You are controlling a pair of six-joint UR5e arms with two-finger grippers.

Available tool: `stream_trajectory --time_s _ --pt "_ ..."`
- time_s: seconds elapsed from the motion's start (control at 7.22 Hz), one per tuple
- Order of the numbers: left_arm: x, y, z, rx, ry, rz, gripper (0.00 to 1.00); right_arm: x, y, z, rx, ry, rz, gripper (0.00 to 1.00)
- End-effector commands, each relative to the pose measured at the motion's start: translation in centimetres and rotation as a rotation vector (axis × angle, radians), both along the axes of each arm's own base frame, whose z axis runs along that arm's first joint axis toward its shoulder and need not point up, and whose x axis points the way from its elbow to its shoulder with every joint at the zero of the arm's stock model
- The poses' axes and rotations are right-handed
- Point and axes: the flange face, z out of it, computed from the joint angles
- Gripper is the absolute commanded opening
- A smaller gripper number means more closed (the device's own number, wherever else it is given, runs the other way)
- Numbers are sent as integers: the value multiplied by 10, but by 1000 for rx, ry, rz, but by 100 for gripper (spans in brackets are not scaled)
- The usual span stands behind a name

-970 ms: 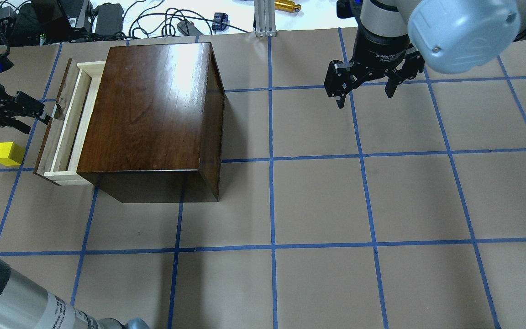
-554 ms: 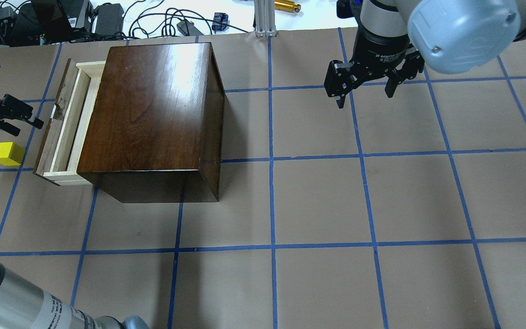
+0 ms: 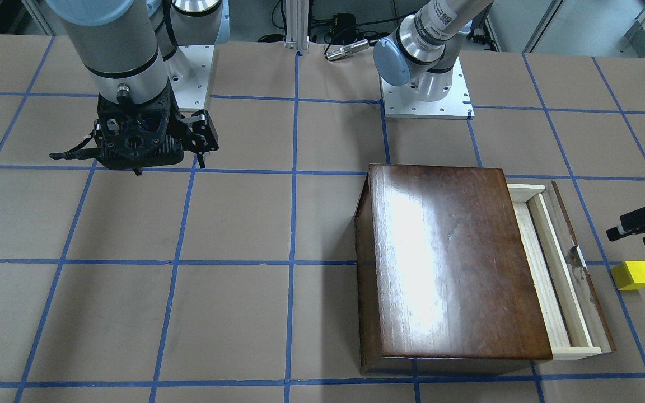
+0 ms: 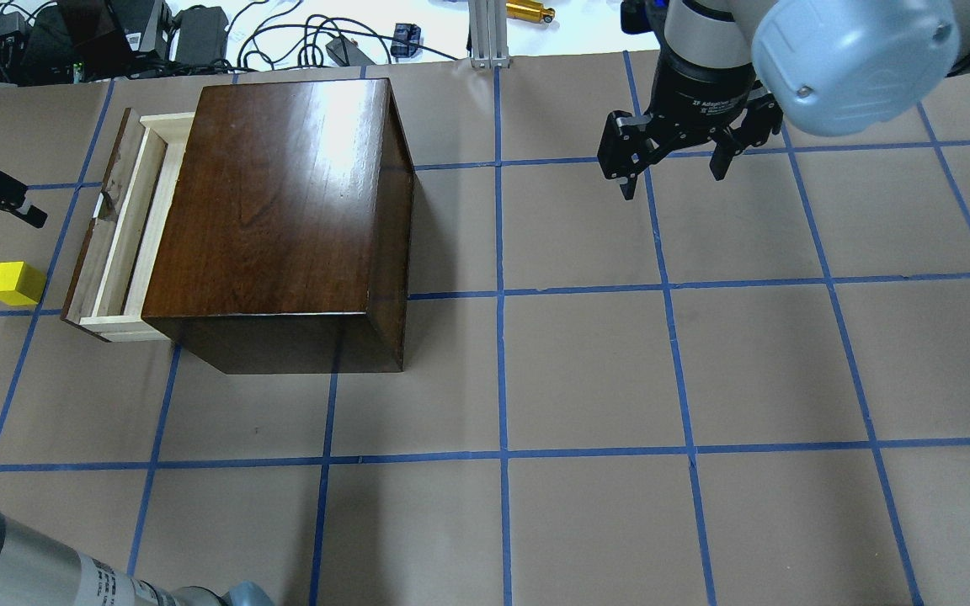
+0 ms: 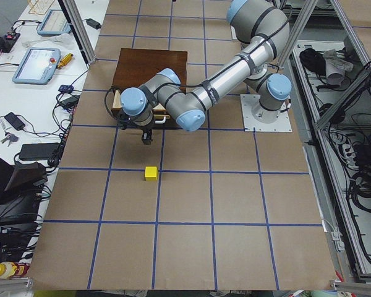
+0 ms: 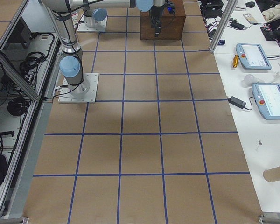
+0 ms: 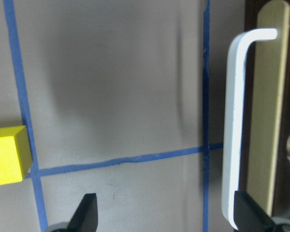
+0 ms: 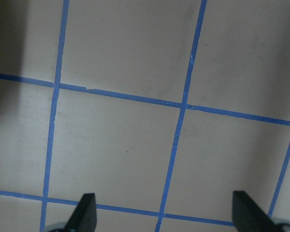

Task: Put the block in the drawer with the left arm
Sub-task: 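Release the handle and raise the left gripper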

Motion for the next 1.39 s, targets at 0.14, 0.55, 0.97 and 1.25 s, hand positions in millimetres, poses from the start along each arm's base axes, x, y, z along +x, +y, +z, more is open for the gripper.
stream_trajectory --time_s 0.14,0.55,0.97,1.25 --pt "-30 40 75 21 -49 -9 100 0 0 0 0 0 -1 100" --pt "-58 83 135 -6 -124 -6 100 0 0 0 0 0 1 100" --pt "-125 98 151 -1 -165 17 100 0 0 0 0 0 -1 100" --pt "-202 86 158 8 -192 52 100 0 0 0 0 0 -1 100"
